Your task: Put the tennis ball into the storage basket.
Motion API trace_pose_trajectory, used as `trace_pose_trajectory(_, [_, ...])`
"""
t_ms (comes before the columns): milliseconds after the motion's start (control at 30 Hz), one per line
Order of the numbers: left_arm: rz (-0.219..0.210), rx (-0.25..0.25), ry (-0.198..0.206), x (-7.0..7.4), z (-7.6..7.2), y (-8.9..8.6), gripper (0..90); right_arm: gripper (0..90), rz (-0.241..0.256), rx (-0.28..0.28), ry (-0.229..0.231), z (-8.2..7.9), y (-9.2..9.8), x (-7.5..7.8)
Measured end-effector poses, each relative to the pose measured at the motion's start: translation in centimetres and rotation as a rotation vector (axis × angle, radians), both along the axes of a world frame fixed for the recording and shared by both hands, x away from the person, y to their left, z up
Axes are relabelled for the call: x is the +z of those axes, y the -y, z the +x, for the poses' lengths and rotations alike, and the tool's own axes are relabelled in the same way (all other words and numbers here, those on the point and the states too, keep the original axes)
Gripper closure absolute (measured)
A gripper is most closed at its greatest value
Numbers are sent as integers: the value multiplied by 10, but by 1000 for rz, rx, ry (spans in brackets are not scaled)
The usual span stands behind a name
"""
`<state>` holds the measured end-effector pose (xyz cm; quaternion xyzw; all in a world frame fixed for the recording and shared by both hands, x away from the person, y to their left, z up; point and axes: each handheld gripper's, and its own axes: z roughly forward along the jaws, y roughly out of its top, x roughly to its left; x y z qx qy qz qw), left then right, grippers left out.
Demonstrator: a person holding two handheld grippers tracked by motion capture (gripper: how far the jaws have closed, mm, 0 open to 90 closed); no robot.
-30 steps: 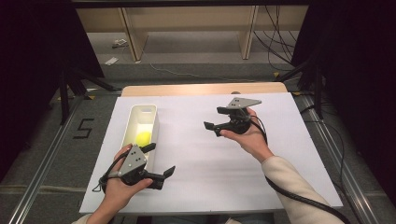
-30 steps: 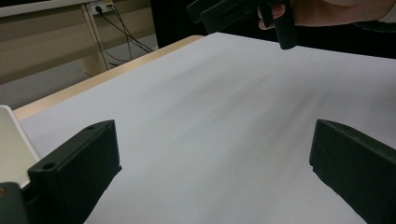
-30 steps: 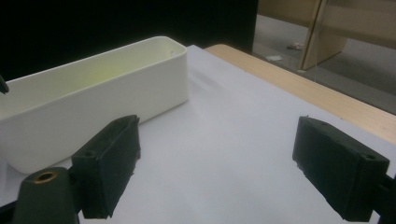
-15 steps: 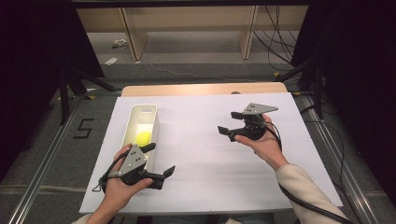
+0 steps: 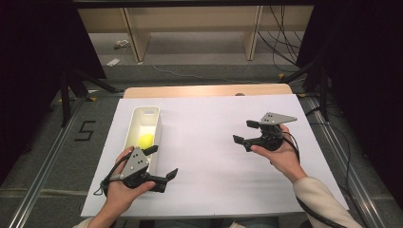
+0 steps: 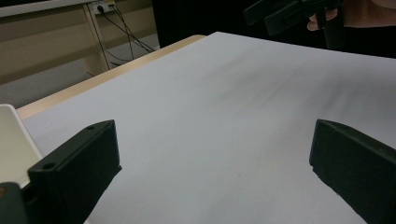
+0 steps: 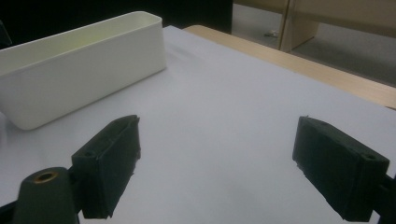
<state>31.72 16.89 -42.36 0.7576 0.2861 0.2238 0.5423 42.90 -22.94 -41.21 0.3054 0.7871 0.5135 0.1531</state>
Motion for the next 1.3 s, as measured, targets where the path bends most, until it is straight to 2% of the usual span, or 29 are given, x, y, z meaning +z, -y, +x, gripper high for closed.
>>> trace_pose_trajectory(467, [-1,1,1,0,0,0,11,156,11,-33,-17,-18,26,-7])
trace_pose_trajectory(833, [2,1,0,0,0,0,11,156,29,-69,-8,-35,48,-9])
trace_pose_trajectory(1067, [1,2,-2,0,0,1,11,156,35,-81,-19,-45,56,-11])
trace_pose_trajectory(1300, [0,-2,1,0,0,1,11,156,42,-91,-16,-48,60,-12])
